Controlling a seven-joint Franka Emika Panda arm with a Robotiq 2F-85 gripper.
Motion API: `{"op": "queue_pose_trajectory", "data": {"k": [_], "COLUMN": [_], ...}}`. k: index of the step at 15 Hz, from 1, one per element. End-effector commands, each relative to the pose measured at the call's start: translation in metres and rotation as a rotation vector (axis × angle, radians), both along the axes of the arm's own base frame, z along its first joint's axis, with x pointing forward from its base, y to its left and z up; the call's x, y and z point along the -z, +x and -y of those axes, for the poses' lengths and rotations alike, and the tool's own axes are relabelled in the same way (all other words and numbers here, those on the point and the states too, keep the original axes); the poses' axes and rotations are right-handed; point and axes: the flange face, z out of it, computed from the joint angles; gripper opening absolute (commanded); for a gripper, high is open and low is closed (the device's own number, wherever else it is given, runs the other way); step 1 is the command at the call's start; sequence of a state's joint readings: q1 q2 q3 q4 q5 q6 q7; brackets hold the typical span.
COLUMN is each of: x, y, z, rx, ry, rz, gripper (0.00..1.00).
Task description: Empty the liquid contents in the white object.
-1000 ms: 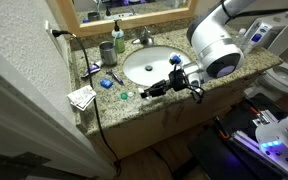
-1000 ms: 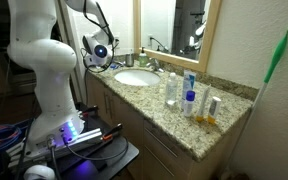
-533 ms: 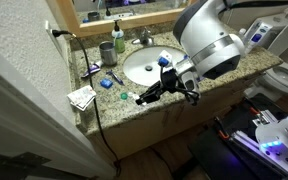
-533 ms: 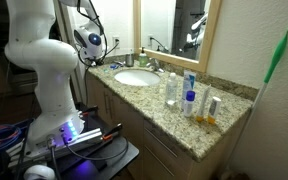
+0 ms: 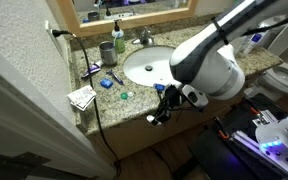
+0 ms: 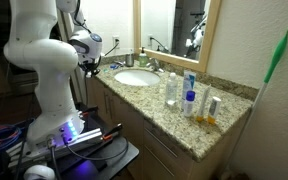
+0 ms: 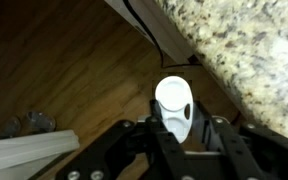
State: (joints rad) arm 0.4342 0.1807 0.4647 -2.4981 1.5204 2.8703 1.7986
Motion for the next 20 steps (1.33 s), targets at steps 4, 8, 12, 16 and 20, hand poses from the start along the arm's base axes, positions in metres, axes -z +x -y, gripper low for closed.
{"op": "queue_pose_trajectory", "data": {"k": [4,8,12,16,20], "x": [-0.013,0.011,0.018,0.033,0.065], "y": [-0.022,-0.055,-0.064,-0.058,-0.062], "z": [-0.008,0.002,-0.003,0.005,0.065], "rx": [-0.079,-0.091,-0.123,-0.100,-0.203], "ry": [-0.080,-0.274,-0.315,-0.360,-0.533], "rz": [0.019,-0.004,-0.029,-0.059,-0.014], "gripper": [0.11,0.11,0.36,0.11,0.11]}}
